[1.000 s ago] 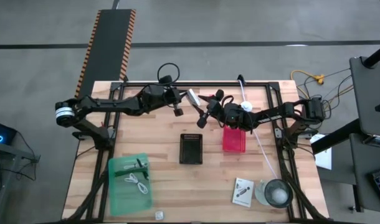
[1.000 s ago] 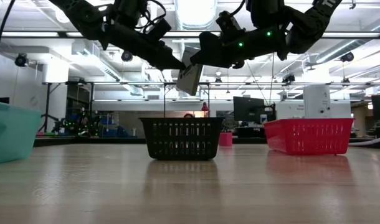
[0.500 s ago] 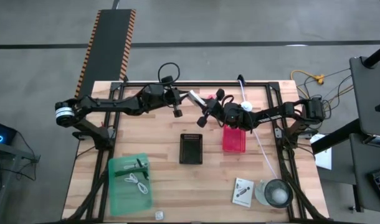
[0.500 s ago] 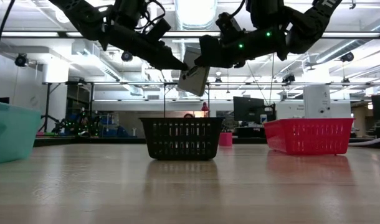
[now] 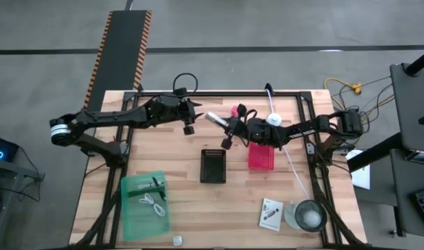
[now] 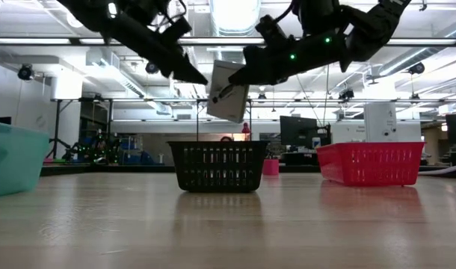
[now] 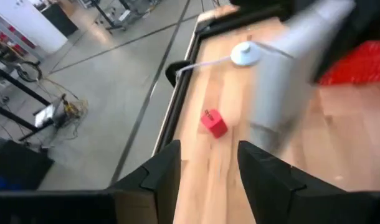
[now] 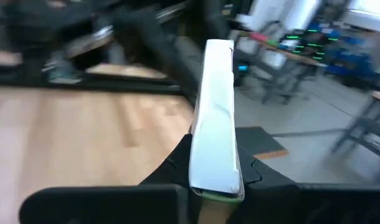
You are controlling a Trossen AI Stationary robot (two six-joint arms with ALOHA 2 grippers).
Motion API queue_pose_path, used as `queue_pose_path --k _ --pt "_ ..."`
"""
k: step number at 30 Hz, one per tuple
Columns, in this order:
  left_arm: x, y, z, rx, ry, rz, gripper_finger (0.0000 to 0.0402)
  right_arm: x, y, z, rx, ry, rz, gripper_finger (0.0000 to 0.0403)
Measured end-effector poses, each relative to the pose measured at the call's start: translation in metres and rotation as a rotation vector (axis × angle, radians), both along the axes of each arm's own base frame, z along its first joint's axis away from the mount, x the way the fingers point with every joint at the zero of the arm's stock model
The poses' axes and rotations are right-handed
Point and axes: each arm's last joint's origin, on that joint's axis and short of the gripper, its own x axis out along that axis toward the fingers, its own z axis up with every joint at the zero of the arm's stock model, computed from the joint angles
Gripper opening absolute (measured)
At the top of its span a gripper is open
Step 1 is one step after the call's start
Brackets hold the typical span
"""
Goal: Pick and place items into bin
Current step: Put the top white card reader box into the black bin
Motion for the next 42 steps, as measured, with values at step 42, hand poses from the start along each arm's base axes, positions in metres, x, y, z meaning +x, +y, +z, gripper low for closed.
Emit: queue_pose_path --k 42 --pt "-0.048 -0.018 -0.004 -0.215 -0.069 0.091 0.0144 -0.009 0.093 -0.024 -0.161 0.349 0.431 0.0026"
